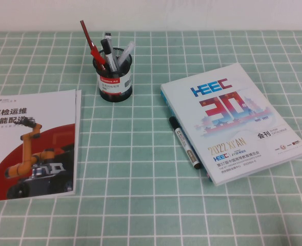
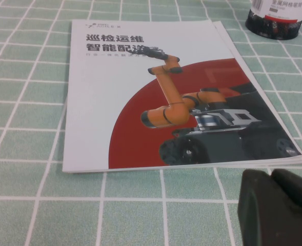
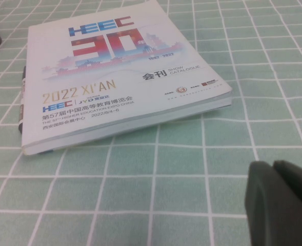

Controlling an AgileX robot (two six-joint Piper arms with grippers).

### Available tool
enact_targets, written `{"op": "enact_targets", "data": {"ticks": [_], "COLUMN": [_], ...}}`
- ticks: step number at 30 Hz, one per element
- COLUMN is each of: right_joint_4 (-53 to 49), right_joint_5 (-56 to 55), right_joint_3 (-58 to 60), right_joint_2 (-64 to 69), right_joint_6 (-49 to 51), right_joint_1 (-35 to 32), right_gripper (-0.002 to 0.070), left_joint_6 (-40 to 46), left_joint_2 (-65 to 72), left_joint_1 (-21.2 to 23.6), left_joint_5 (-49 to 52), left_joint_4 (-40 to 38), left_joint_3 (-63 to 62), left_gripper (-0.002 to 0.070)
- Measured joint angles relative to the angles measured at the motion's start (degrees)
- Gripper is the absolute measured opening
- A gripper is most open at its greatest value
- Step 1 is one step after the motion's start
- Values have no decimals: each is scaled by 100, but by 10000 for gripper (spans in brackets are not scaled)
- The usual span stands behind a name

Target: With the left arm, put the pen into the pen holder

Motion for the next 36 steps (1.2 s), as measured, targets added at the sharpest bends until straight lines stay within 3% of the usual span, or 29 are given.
{"op": "enact_targets", "data": {"ticks": [14,24,36], "right_joint_4": [0,0,0], "right_joint_5": [0,0,0], "right_joint_3": [0,0,0], "right_joint_2": [0,0,0], "right_joint_6": [0,0,0], "right_joint_1": [0,0,0], "right_gripper": [-22,-22,-22], "left_joint_6": [0,-260,-271], "left_joint_2": [0,0,62], "left_joint_1": [0,0,0], "left_joint_5": [-72,-1183,-1363], "left_joint_4": [-105,-2696,-3076], "left_joint_3": [0,23,-11], "left_gripper": [0,0,0]}}
